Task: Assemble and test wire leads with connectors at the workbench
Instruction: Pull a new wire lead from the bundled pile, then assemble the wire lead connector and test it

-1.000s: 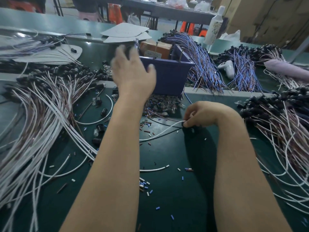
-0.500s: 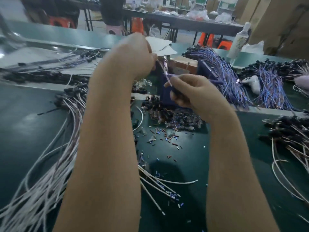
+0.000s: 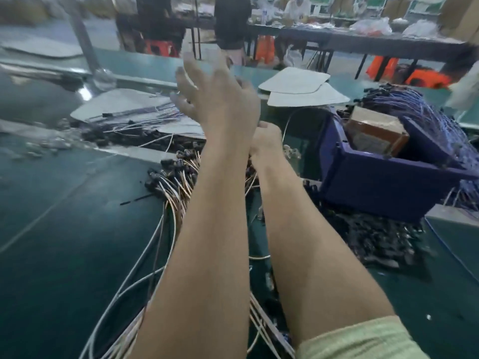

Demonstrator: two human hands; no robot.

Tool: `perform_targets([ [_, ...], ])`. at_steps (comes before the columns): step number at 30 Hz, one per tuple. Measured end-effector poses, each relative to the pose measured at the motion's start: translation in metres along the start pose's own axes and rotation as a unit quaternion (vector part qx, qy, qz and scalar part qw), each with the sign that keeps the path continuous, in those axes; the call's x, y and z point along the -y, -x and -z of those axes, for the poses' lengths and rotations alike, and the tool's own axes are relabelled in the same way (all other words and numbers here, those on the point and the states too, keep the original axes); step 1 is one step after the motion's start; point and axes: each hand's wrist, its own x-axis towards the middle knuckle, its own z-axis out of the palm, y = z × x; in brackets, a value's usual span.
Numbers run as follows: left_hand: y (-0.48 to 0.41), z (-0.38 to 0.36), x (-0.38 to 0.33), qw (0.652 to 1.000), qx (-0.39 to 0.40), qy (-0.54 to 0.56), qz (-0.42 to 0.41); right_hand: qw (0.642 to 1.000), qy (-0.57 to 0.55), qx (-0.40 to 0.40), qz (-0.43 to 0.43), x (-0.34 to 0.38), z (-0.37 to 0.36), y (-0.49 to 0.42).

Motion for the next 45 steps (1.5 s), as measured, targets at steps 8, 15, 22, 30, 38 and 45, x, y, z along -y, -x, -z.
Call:
perform_targets([
  [8,0.011,-0.033,0.028,0.957,0.093,0.240,0.137,0.935,0.342,-0.055,0.079,-0.031,0.049,0.008],
  [15,0.029,-0.031,0.036,0.917,0.095,0.328,0.209,0.863,0.503,0.043,0.016,-0.033,0.032,0.020],
  [22,0.038,-0.029,0.040,0.917,0.109,0.320,0.213,0.902,0.431,0.021,0.018,-0.044,0.018,0.034],
  [30,0.050,-0.023,0.037,0.958,0.164,0.209,0.106,0.996,-0.024,-0.021,0.086,-0.010,0.039,0.054],
  [38,0.088,0.001,-0.006,0.934,0.279,0.191,-0.116,0.935,-0.305,-0.093,0.154,0.043,0.132,0.091],
  [45,0.146,-0.028,-0.036,0.884,0.400,0.113,-0.213,0.917,-0.136,-0.361,0.098,0.018,0.255,0.121],
])
